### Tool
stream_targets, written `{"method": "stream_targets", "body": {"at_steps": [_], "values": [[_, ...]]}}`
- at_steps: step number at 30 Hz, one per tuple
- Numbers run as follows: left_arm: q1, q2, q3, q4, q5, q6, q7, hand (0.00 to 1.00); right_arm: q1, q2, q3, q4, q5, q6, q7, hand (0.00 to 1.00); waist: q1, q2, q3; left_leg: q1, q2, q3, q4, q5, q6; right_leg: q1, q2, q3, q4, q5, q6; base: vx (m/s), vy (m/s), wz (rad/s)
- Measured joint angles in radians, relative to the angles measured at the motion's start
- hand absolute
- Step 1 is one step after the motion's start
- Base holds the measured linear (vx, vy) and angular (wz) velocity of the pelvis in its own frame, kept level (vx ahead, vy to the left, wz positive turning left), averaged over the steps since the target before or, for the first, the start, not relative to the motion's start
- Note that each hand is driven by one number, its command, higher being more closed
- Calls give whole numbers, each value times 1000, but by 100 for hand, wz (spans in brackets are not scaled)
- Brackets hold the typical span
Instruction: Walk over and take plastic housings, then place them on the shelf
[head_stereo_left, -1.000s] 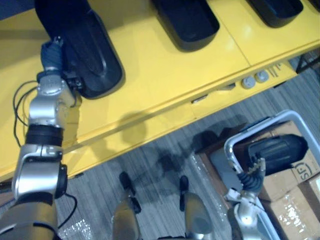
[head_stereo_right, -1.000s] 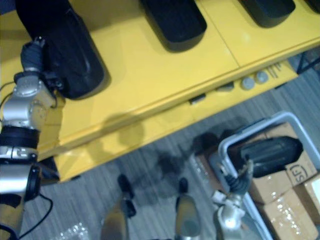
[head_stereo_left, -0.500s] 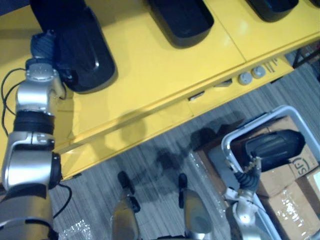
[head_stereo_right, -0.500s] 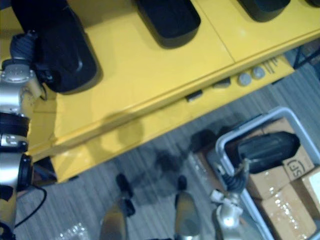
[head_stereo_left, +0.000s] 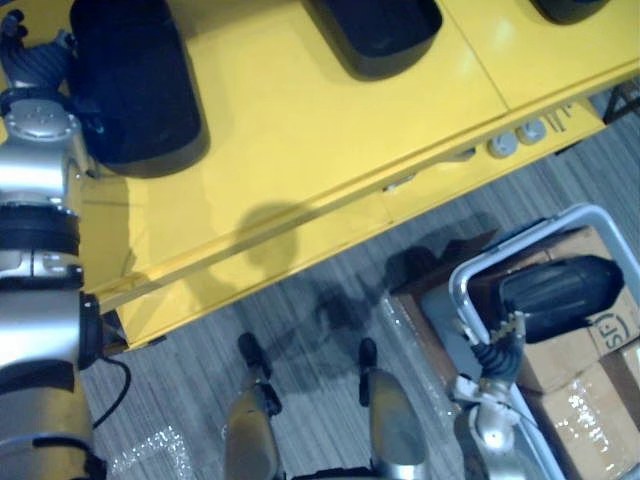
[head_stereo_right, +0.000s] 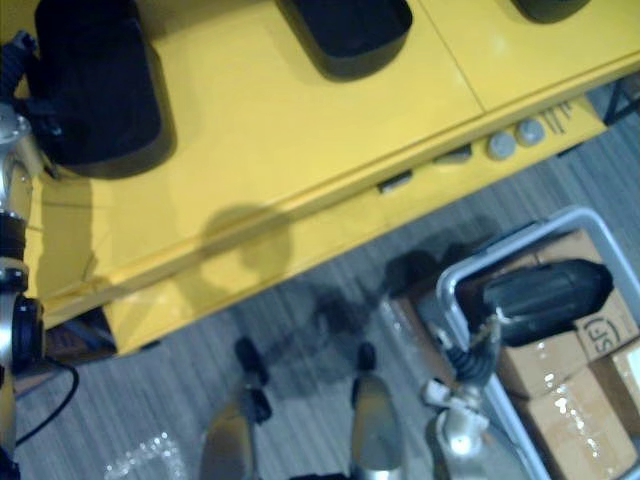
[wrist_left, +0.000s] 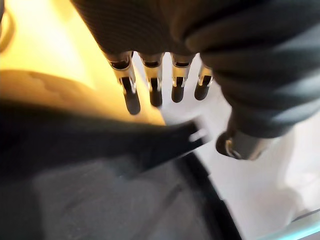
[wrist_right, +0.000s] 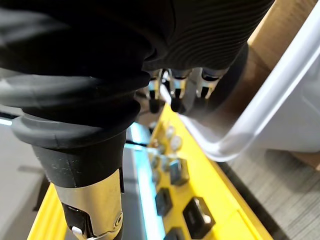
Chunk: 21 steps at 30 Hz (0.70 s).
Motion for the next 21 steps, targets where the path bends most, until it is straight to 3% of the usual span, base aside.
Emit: {"method": "stream_targets", "body": {"at_steps": [5,11,17,21], "values": [[0,0,0,-2,-6,-10,47,0,11,-4,0,0,0,-1,0,0,0,1,0,0,0,0,0,0,0,0,0,0,0,0,0,0,0,0],[-1,0,0,-31,-12,-71,171,0,30,-4,9,0,-1,-18,-2,0,0,3,2,2,-1,0,0,0,0,2,0,0,0,0,0,0,0,0],[-8,9,0,-106,-1,-203,291,0,68,-3,53,-10,-13,-56,-9,0,-2,17,5,82,-10,-12,-38,5,-6,84,-3,-19,-19,-9,-1,18,-8,6],[-9,88,-8,-195,37,-278,309,0,50,-3,52,-21,-51,-83,-55,0,-3,37,-8,140,-18,-20,-112,36,-13,126,3,-31,-38,-14,-1,42,-22,7]]}}
